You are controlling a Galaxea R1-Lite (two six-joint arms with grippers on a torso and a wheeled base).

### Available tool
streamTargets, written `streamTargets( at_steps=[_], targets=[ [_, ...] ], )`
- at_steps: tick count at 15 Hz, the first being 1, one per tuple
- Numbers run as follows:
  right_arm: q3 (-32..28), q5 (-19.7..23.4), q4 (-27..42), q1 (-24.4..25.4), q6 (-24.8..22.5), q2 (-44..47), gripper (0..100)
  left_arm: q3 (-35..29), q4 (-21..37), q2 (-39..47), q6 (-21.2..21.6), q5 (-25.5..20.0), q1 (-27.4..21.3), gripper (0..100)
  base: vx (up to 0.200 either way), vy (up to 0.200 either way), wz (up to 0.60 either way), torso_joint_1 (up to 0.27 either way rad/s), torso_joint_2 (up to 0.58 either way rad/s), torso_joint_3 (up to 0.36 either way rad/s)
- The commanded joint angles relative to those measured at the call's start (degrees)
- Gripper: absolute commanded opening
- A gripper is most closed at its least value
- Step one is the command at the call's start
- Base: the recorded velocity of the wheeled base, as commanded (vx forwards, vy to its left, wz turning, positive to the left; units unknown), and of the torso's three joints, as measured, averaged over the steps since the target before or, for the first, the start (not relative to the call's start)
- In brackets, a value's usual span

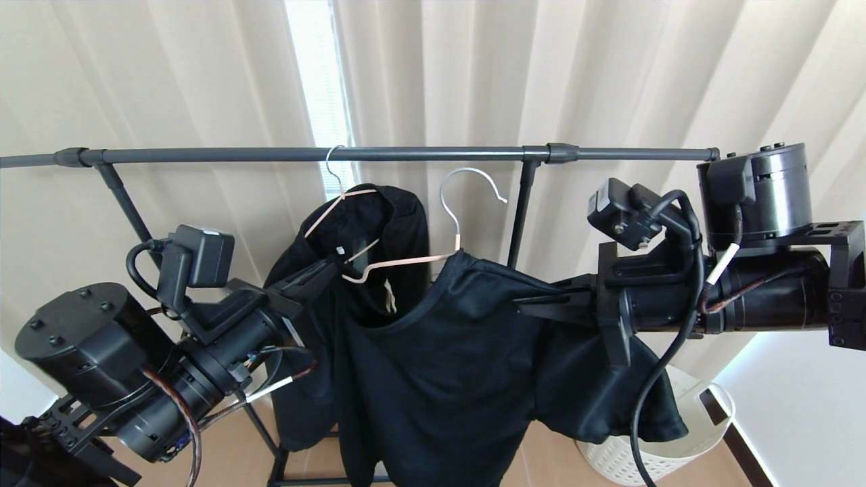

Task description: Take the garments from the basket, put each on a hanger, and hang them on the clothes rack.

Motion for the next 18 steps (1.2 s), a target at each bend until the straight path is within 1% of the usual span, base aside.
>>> streamTargets(
  at_steps=[1, 3, 4, 5, 7, 10, 14, 17, 18],
  targets=[
    [0.2, 0.5, 0.0, 0.7, 0.0, 1.3, 0, 0.3, 0.0, -0.8, 0.0, 0.1, -0.9, 0, 0.000, 0.000, 0.00, 0.000, 0.00, 0.000],
    [0.2, 0.7, 0.0, 0.8, 0.0, 1.8, 0, 0.5, 0.0, -1.1, 0.0, 0.1, -1.4, 0, 0.000, 0.000, 0.00, 0.000, 0.00, 0.000],
    [0.2, 1.3, -0.1, 0.9, 0.5, 2.3, 0, 0.8, 0.1, -1.8, 0.0, 0.1, -3.0, 0, 0.000, 0.000, 0.00, 0.000, 0.00, 0.000],
    [0.6, 2.2, -1.0, 1.3, 0.9, 2.4, 0, 1.1, 0.1, -2.2, 0.0, 0.8, -4.2, 0, 0.000, 0.000, 0.00, 0.000, 0.00, 0.000],
    [2.7, 3.1, -4.9, 1.5, 1.4, 2.7, 0, 1.2, 0.1, -2.6, 0.0, 1.7, -6.0, 0, 0.000, 0.000, 0.00, 0.000, 0.00, 0.000],
    [4.2, 3.0, -9.5, 1.6, 1.7, 4.8, 0, 1.5, 0.1, -4.1, 0.1, 2.9, -8.9, 0, 0.000, 0.000, 0.00, 0.000, 0.00, 0.000],
    [4.3, 3.1, -9.7, 2.8, 2.1, 5.6, 0, 2.1, 0.1, -4.7, 0.1, 3.0, -11.3, 0, 0.000, 0.000, 0.00, 0.000, 0.00, 0.000],
    [5.3, 3.1, -12.8, 3.3, 2.6, 7.3, 0, 2.7, 0.0, -5.8, 0.1, 3.0, -14.2, 0, 0.000, 0.000, 0.00, 0.000, 0.00, 0.000],
    [5.5, 3.1, -14.1, 3.5, 4.1, 7.4, 0, 2.9, 0.1, -6.4, 0.1, 3.0, -15.3, 0, 0.000, 0.000, 0.00, 0.000, 0.00, 0.000]
  ],
)
